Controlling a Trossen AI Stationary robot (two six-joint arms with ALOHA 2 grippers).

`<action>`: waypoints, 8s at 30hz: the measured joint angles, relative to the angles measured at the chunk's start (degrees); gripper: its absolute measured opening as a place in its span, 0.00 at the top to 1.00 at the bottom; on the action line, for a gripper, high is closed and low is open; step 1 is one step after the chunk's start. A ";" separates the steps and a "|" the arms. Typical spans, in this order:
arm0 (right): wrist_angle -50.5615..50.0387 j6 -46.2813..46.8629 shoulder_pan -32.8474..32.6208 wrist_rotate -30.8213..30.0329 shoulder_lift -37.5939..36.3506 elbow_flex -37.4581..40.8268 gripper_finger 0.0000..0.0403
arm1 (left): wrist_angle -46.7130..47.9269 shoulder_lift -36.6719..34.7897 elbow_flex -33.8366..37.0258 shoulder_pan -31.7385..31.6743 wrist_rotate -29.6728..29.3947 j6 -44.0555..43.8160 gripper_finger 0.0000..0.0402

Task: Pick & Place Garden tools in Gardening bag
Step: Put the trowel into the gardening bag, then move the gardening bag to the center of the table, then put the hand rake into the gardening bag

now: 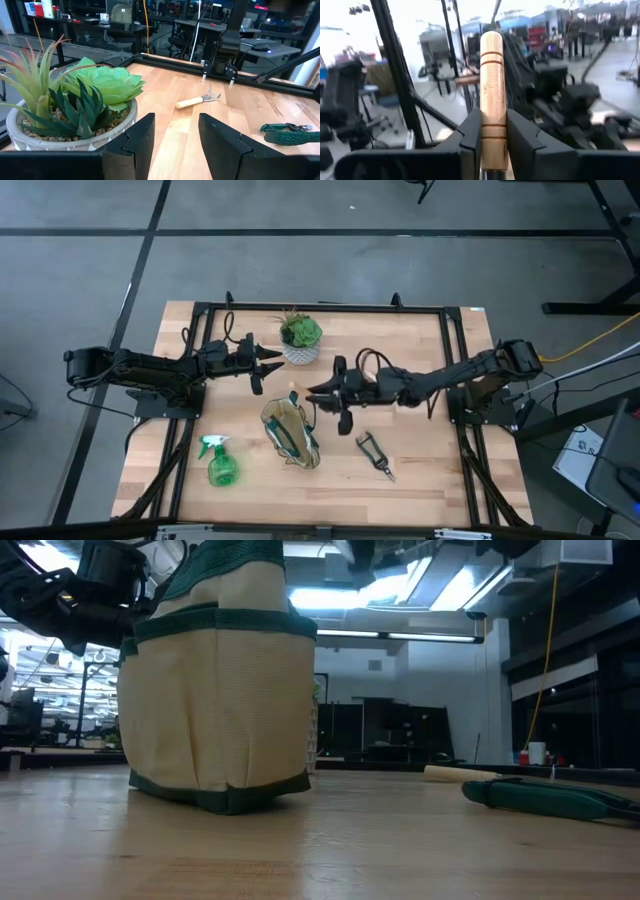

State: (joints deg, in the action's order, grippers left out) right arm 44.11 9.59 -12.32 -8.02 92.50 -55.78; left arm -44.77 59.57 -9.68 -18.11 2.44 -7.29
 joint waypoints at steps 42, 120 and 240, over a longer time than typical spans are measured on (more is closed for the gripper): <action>2.29 -1.07 -2.97 -3.94 24.03 -19.99 0.84 | -0.01 -0.01 0.00 0.01 0.00 0.00 0.63; -44.92 12.16 0.28 -4.77 14.74 -19.88 0.65 | 0.00 -0.02 0.01 0.02 -0.02 -0.02 0.63; -101.91 19.02 9.09 -13.04 2.77 -32.55 0.74 | -0.02 -0.02 0.01 0.02 -0.01 -0.01 0.63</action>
State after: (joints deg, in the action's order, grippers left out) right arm -57.79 28.61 -3.22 -21.06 95.26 -88.33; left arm -44.80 59.55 -9.67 -18.09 2.43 -7.30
